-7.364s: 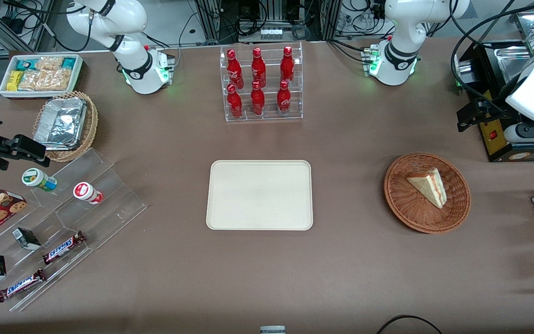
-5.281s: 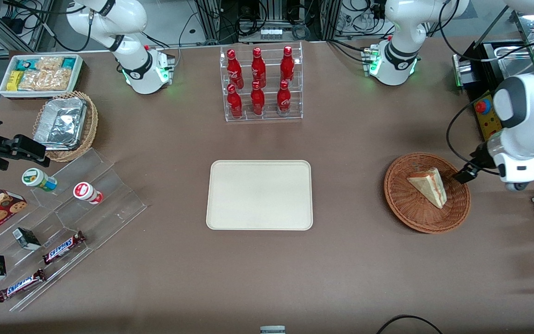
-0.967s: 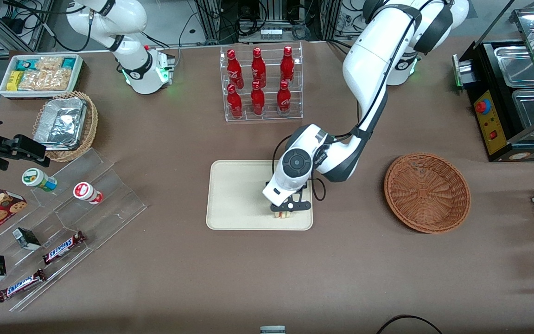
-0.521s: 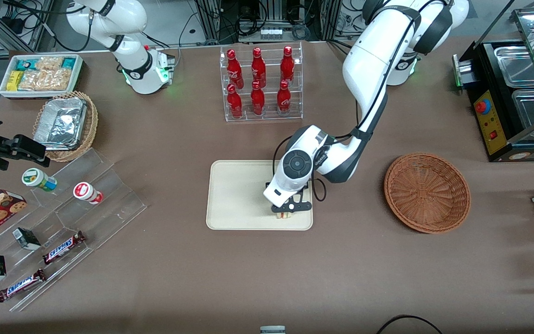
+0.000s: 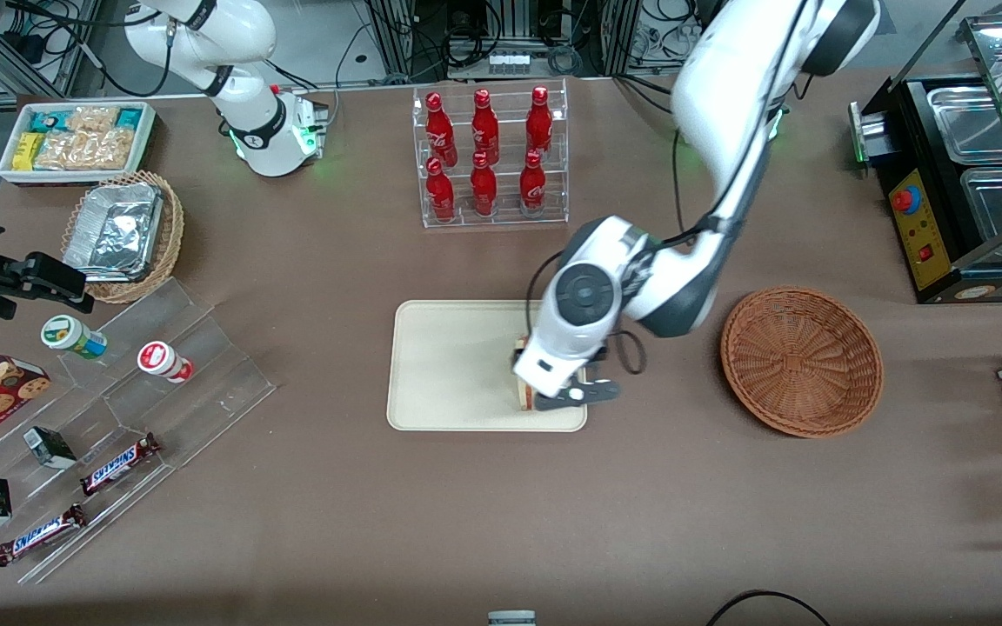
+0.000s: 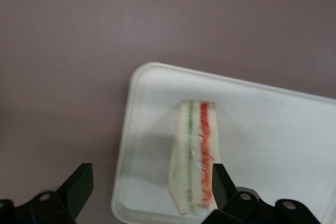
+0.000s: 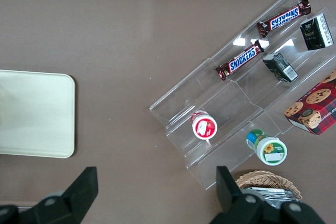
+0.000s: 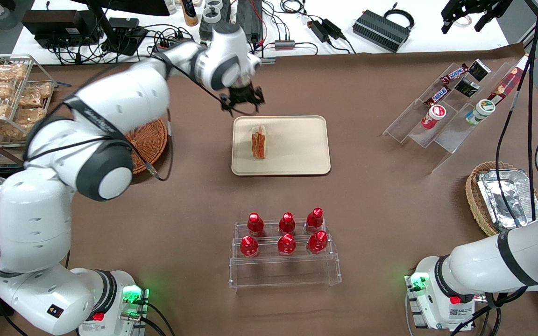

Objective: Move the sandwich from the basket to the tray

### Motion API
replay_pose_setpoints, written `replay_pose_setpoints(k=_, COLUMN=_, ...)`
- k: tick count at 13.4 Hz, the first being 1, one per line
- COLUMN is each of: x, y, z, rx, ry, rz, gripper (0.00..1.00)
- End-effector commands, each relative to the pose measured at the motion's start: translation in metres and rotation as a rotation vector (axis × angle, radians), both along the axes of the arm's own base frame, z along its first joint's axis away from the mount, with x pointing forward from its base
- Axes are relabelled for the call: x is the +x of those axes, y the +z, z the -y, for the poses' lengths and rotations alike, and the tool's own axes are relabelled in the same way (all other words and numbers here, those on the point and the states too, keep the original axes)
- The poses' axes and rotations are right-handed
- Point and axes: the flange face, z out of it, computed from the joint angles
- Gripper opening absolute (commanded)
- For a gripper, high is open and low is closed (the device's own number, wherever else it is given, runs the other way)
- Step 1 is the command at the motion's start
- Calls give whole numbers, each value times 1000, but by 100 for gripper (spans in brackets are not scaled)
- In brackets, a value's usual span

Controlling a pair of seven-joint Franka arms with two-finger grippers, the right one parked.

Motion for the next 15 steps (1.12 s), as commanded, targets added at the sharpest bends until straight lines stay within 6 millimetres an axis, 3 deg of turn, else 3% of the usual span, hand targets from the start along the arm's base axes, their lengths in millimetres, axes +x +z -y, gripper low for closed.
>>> replay_pose_setpoints(k=1, x=14, y=49, z=-72, rx=45, ry=2, rz=-28, gripper=100)
replay_pose_setpoints(k=3, x=24, y=81, z=-142, rx=57, ry=-16, rz=-81, gripper=100)
replay_pose_setpoints(k=5, x=24, y=109, z=-196, rx=52, ry=44, rz=-65, gripper=100)
replay_pose_setpoints(k=7, x=14, y=124, z=-237, rx=102, ry=79, rz=-50, gripper=100)
replay_pose_setpoints(k=10, x=-13, y=155, z=-288, rx=124, ry=78, rz=-22, gripper=100)
replay_pose_setpoints(k=13, x=-37, y=195, z=-325, rx=112, ry=42, rz=-39, gripper=100)
replay_pose_setpoints(k=15, x=-55, y=225, z=-337, rx=105, ry=18, rz=-38, gripper=100)
